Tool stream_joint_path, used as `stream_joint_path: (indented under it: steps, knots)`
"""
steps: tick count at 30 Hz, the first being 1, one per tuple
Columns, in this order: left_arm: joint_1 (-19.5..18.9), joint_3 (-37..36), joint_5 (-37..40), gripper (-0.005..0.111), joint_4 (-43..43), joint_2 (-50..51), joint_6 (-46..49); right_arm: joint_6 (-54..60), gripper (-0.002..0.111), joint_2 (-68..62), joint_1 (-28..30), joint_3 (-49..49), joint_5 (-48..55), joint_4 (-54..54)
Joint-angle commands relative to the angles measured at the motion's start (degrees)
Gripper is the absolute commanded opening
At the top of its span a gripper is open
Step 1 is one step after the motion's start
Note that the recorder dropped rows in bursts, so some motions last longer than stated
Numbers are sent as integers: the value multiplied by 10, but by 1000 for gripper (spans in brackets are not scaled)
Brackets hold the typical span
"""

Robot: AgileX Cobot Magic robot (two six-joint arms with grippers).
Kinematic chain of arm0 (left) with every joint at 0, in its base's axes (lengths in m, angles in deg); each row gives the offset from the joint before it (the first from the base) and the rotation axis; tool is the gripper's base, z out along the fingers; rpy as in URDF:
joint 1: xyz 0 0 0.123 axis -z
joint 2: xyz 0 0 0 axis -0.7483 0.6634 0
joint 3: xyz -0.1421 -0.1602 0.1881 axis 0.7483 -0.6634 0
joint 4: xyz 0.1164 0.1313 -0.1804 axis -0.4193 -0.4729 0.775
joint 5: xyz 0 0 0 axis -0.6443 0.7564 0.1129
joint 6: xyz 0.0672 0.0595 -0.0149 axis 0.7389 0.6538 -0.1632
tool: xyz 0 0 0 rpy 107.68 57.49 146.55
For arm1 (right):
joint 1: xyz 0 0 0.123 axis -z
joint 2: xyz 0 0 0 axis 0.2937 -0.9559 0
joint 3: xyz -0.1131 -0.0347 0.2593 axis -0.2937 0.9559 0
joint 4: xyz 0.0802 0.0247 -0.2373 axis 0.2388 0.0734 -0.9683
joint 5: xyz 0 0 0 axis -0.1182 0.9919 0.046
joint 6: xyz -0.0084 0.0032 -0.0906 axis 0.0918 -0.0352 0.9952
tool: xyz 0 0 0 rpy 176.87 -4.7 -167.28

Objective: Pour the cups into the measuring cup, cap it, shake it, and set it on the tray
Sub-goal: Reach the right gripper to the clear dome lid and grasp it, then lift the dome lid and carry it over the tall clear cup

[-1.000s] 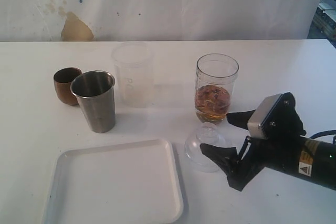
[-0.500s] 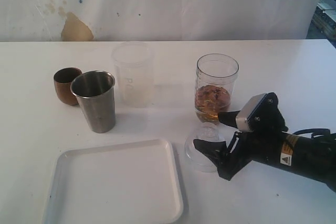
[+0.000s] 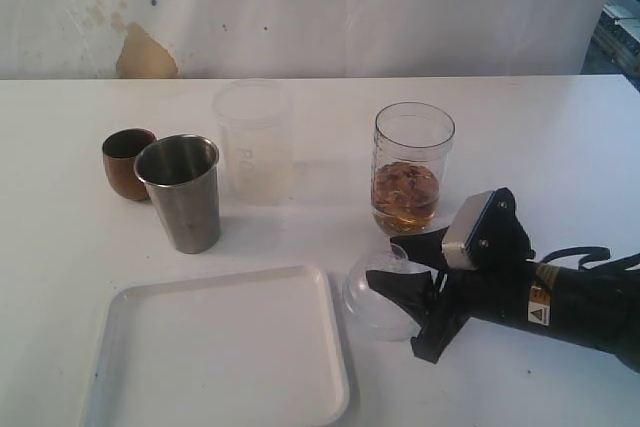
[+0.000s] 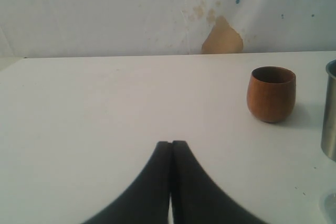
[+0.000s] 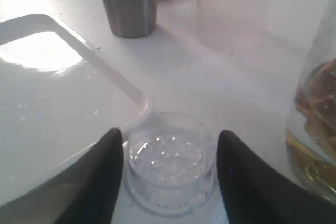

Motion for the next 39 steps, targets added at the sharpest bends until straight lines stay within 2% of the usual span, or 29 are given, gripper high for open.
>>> stream_joint_path:
  steps: [1,13,16,20,23,28,35,39]
  knots:
    - [0,-3,-6,0,-3,-2,-1,-21,0,34,1,0,-2,-24]
    - [0,-3,-6,0,-3,-2,-1,-245,0,280,1,-2,99,-51]
    - [0,-3,-6,0,-3,-2,-1,-300,0,353,1,-17,154,-51]
    - [0,-3,-6,0,-3,-2,-1,-373,0,407,1,-77,281,-51]
    - [0,-3,-6,0,-3,-2,-1,-386,0,398,1,-129,338,-51]
    - [0,-3,-6,0,-3,-2,-1,-390,0,335,1,-190,330,-51]
    - [0,-3,-6,0,-3,-2,-1,-395,0,255,1,-221,362,-51]
    - [0,-3,-6,0,-3,-2,-1,-395,0,232,1,-222,344,-51]
